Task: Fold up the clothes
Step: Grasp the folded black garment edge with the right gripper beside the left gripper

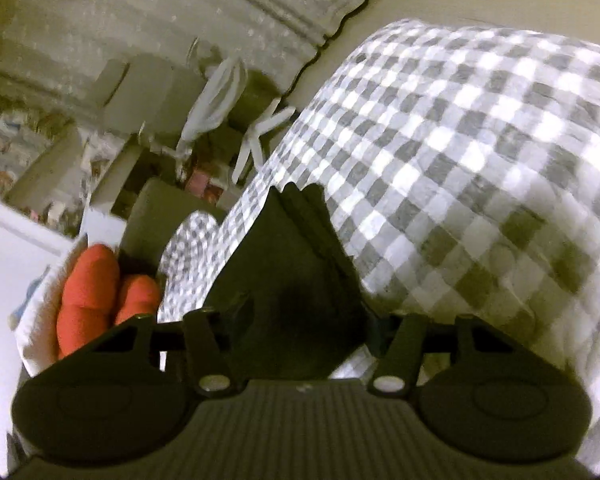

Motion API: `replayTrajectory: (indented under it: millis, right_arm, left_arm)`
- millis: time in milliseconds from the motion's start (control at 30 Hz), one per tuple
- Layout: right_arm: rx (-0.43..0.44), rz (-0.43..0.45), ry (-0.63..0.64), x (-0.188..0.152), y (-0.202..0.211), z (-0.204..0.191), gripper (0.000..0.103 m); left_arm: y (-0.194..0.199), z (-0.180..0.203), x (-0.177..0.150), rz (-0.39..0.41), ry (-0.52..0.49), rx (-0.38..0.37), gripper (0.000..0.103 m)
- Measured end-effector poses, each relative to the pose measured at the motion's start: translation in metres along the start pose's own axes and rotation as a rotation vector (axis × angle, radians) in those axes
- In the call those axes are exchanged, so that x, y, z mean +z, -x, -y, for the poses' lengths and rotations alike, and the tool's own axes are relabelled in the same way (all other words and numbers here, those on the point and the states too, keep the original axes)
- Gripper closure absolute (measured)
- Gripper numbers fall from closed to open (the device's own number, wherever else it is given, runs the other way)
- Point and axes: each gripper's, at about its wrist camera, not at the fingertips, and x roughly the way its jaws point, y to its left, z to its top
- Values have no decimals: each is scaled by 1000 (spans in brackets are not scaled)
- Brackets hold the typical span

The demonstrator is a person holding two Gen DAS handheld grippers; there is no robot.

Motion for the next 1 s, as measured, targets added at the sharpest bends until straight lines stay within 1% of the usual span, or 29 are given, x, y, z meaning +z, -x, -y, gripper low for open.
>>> replayTrajectory:
  millis: [100,167,400,533,667,733,800,867,933,1000]
  right_arm:
    - [18,-75,58,9,-7,-5,43]
    - [35,-115,73,13,-11,-5,43]
    - [81,-198,73,24,-19,-5,43]
    - [124,-263,167,33,-28,-15,43]
    - [130,-288,174,36,-36,-16,43]
    - [132,-299,198,37,-36,-18,43]
    - [140,-297,206,39,-37,-19,43]
    - [130,-300,222,38,-37,-20,44]
    - [109,-296,257,36,-35,-22,53]
    - [78,-290,303,32,-31,-26,78]
  left_arm:
    - [-1,-3,0,-5,6,-1,95]
    - [-1,-4,0,-8,10,-3,95]
    - [-3,-6,0,-14,13,-8,95]
    - [-5,-7,1,-19,14,-10,95]
    - [-6,-9,2,-24,16,-11,95]
    - [-7,-10,2,-28,23,-10,95]
    - [-7,-11,1,-29,25,-10,95]
    - [-6,-11,1,-30,26,-9,95]
    - [-6,-12,0,-29,31,-7,95]
    - [-7,-14,1,-30,35,-6,94]
